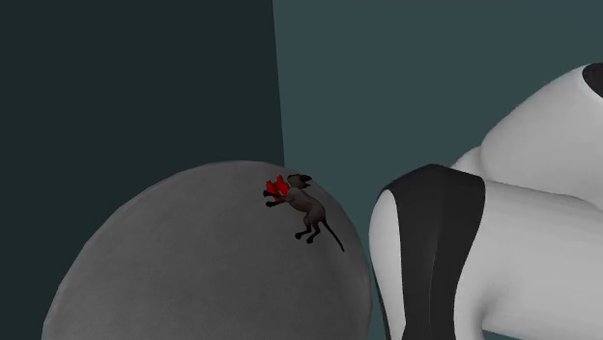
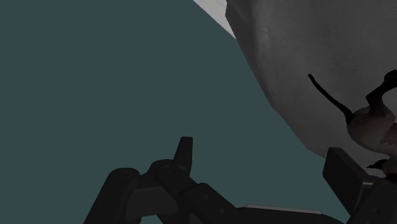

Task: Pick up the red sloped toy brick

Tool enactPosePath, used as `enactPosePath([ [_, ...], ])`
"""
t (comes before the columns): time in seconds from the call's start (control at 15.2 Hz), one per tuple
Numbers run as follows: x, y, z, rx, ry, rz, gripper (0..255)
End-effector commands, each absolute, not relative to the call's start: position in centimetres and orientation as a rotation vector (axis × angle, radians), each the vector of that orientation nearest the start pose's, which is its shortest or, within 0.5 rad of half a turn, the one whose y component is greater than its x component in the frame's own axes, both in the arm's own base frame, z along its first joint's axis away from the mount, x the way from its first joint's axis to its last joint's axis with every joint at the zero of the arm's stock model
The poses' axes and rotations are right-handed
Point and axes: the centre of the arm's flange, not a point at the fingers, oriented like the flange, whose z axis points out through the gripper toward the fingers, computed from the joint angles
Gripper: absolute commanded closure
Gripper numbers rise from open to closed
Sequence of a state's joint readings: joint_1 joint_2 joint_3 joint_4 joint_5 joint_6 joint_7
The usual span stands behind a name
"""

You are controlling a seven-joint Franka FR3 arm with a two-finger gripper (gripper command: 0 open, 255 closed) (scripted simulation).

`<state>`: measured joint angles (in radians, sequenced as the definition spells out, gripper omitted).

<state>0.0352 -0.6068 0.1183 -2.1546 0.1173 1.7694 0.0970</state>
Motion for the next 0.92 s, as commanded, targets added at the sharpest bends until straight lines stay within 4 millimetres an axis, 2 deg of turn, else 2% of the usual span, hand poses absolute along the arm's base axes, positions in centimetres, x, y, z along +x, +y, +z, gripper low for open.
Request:
enactPosePath([
  [0.0, 39.4, 10.2, 63.6, -3.053, -0.132, -0.302, 0],
  [0.46, 45.2, 17.6, 61.3, -3.054, -0.366, -0.223, 0],
  [0.86, 49.2, 24.6, 58.9, -3.039, -0.567, -0.155, 0],
])
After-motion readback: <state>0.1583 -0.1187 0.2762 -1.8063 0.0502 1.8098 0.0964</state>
